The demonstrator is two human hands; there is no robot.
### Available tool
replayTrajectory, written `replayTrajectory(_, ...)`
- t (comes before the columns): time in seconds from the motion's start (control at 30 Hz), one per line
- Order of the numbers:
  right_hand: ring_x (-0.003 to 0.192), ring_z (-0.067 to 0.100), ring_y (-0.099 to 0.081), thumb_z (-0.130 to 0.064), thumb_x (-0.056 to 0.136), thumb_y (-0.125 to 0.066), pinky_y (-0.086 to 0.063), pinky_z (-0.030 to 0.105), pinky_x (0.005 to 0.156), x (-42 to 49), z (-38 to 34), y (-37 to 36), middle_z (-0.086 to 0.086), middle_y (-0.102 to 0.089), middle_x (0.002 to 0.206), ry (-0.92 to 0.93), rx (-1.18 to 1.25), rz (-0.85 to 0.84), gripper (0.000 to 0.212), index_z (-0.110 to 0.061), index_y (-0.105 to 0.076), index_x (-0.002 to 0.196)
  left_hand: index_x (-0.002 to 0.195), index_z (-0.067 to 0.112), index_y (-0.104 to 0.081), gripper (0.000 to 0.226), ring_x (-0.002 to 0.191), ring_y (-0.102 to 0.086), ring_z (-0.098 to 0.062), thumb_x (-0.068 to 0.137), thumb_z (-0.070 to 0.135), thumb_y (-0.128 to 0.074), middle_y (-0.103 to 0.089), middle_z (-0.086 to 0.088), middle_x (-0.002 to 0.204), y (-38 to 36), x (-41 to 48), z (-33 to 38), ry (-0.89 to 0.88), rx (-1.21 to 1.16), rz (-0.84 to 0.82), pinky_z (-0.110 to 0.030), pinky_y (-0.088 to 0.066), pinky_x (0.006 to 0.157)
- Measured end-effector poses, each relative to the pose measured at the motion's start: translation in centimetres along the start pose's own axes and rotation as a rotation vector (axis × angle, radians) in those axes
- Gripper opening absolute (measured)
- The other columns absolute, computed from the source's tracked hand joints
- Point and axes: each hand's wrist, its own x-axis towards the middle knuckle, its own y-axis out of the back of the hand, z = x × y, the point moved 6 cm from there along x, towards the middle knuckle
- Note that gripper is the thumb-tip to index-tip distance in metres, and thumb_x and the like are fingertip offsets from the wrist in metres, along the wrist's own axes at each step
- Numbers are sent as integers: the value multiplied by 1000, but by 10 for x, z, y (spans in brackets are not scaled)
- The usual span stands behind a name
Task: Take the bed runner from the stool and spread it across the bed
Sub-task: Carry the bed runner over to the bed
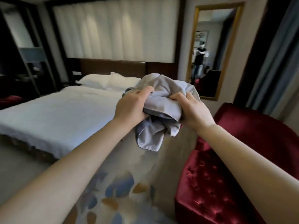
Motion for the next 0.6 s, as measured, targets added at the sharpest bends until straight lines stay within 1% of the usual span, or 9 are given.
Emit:
replayTrajectory(0.13,75,40,-59,-31,72,-69,-50,45,56,27,-38,-24,12,-53,99,138,96,2,56,-29,-43,121,125,25,-48,62,94,-57,-33,66,23,-67,-63,-4,100,28,-21,-36,111,91,11,-41,-50,63)
replayTrajectory(0.27,73,40,-59,-32,72,-71,-50,44,54,40,-81,-45,10,-52,96,249,159,16,57,-32,-40,120,124,25,-48,63,93,-58,-34,65,26,-72,-63,-4,96,53,-51,-67,195,184,22,-41,-50,62)
replayTrajectory(0.37,68,40,-58,-37,73,-70,-49,43,50,45,-114,-57,12,-52,92,320,225,26,54,-25,-48,121,123,25,-47,61,92,-58,-32,67,27,-71,-62,-4,94,71,-74,-90,238,241,31,-42,-51,61)
replayTrajectory(0.43,66,39,-57,-34,74,-71,-48,42,48,49,-136,-64,12,-52,91,356,241,25,53,-22,-51,122,123,25,-48,57,92,-57,-31,69,27,-68,-62,-3,95,84,-87,-102,269,263,41,-42,-51,61)
replayTrajectory(0.6,66,39,-57,-27,73,-73,-49,43,48,63,-184,-79,11,-51,90,393,268,12,54,-22,-53,123,122,24,-49,55,94,-57,-32,71,28,-67,-64,-5,97,114,-114,-133,325,281,51,-43,-51,64)
